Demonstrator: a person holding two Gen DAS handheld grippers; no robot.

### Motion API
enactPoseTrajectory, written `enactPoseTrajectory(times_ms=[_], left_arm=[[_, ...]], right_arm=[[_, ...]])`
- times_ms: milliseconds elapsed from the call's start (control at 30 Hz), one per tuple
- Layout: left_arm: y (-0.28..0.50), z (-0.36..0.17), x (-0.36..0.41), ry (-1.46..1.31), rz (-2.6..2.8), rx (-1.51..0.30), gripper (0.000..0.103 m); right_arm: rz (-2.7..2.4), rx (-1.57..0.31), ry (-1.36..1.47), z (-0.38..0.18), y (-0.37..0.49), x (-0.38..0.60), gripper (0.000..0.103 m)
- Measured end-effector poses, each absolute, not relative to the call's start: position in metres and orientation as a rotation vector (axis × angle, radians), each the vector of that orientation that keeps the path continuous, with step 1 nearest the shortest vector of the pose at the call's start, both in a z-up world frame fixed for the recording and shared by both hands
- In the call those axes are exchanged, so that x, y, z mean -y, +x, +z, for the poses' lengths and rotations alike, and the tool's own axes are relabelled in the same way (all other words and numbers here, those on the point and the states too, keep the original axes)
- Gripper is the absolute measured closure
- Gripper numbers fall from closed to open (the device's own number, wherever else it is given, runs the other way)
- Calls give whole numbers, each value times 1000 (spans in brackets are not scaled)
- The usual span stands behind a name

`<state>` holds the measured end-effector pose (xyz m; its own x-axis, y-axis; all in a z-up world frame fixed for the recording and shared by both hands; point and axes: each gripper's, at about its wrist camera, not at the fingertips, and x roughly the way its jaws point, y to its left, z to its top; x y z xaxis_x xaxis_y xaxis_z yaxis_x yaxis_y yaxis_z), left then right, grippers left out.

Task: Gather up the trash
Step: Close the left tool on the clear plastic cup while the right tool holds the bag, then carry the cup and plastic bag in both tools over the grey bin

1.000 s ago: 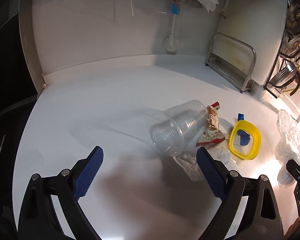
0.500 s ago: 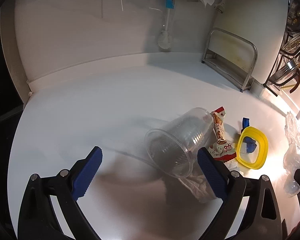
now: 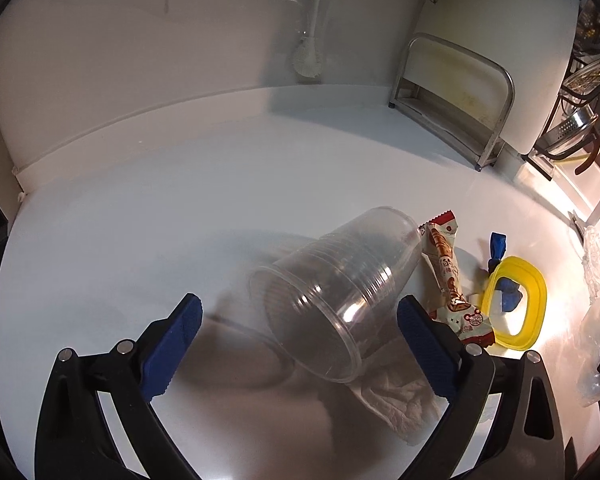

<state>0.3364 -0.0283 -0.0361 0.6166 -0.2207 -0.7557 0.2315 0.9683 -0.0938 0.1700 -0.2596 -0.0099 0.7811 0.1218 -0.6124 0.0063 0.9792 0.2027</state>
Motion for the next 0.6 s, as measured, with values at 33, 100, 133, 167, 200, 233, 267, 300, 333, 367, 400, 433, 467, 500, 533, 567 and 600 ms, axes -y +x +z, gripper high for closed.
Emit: enactPoseTrajectory(times_ms=[33,100,133,167,200,233,267,300,333,367,400,433,467,500,533,567,600], left_arm=[[339,-38,28,8,-260,-875,7],[344,-40,26,-18,-262,-886,8],[345,-40,25,-35,-265,-890,9],[346,-40,23,-50,-270,-891,12],[346,-41,22,-60,-273,-893,21],[346,-41,21,-61,-272,-895,28],[346,-41,21,-58,-270,-894,32],[345,-41,21,-58,-270,-892,39],[345,-41,21,-62,-273,-891,48],[345,-40,21,-69,-281,-889,52],[345,-40,20,-76,-292,-887,63],[345,-39,20,-81,-298,-887,75],[346,-39,20,-82,-301,-885,82],[346,-40,21,-79,-300,-884,92],[345,-40,21,-74,-298,-881,94],[344,-39,21,-69,-292,-872,95],[343,-38,21,-67,-294,-864,97]], right_arm=[[63,-675,198,-10,170,259,73],[66,-678,196,-11,171,259,73],[67,-679,195,-11,171,259,73],[68,-681,194,-12,172,259,73],[70,-684,192,-12,172,259,73],[70,-688,190,-13,173,258,73],[70,-690,190,-13,174,258,73],[71,-691,189,-14,174,257,73],[72,-692,188,-14,174,257,73],[72,-692,186,-14,175,256,73],[72,-692,184,-14,175,256,73],[73,-693,182,-14,175,255,73],[73,-693,180,-14,175,255,73],[73,-693,180,-14,175,254,73],[74,-694,181,-14,175,254,73],[75,-694,181,-15,175,255,73],[75,-695,182,-15,176,254,73]])
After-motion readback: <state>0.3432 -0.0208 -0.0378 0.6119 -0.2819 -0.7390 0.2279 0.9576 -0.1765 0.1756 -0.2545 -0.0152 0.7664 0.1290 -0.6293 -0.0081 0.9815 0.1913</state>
